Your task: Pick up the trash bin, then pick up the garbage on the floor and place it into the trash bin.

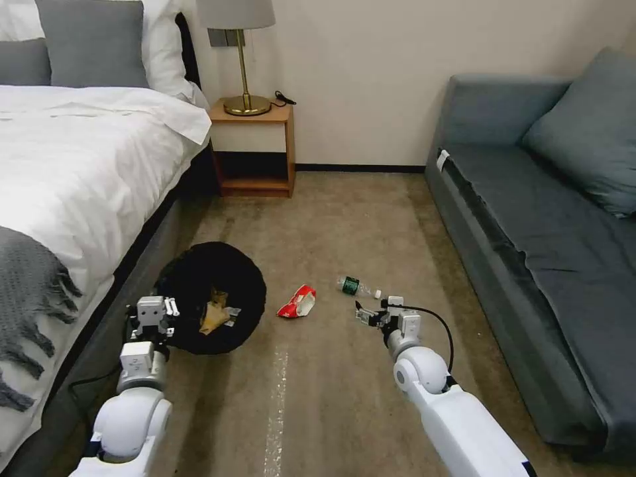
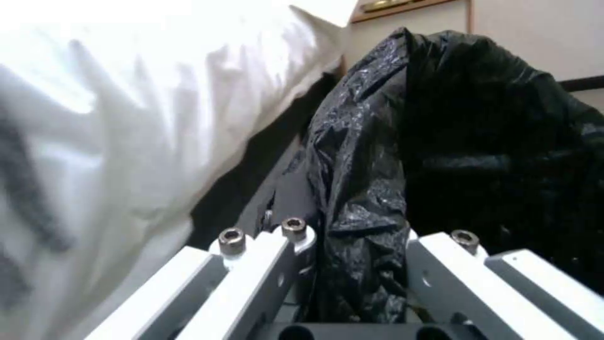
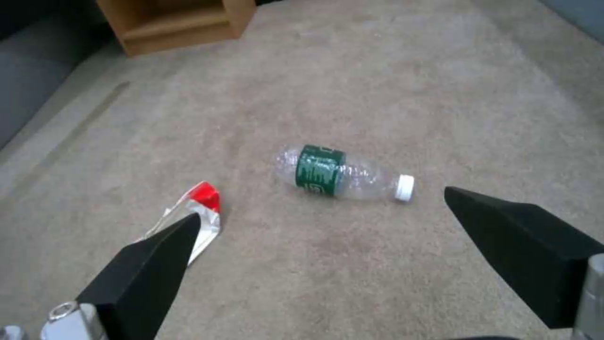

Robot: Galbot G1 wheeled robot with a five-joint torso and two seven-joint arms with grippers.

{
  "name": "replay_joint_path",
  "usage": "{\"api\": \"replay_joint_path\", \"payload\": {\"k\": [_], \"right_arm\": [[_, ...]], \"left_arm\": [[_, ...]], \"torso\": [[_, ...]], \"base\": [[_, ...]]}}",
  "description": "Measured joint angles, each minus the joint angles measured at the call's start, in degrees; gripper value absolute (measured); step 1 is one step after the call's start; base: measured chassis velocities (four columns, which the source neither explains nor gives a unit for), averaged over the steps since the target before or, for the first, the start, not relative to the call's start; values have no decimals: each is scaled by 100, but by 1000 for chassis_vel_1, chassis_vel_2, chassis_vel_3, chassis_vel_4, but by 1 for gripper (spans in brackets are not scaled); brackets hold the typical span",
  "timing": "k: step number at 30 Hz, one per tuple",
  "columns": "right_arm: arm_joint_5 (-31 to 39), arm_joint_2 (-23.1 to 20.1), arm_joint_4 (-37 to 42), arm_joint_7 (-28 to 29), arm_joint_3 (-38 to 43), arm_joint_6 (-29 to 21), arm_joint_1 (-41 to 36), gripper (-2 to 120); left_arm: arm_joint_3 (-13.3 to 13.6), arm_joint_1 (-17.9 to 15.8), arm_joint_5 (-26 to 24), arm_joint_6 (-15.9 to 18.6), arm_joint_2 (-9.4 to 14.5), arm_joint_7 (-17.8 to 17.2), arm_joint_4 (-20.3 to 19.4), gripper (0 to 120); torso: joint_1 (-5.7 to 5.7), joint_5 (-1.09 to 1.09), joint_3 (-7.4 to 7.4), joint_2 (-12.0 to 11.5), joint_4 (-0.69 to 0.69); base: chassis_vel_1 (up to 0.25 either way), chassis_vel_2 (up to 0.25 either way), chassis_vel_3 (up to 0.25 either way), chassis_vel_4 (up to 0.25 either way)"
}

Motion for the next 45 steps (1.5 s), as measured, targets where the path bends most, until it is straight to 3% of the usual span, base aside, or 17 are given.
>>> {"api": "replay_joint_path", "payload": {"k": [9,31,45], "right_arm": [[-19,61,-62,-23,57,25,-28,100],[-119,65,-70,-156,193,151,-180,100],[-225,65,-42,-230,262,218,-312,100]], "left_arm": [[-81,64,-83,-158,4,0,70,5],[273,34,88,-185,-190,-1,40,5],[336,87,123,-199,-248,-8,4,5]], "torso": [[0,1,0,0,0],[0,2,0,0,-1],[0,2,0,0,0]], "base": [[0,0,0,0],[-29,37,35,-39],[-67,72,73,-67]]}}
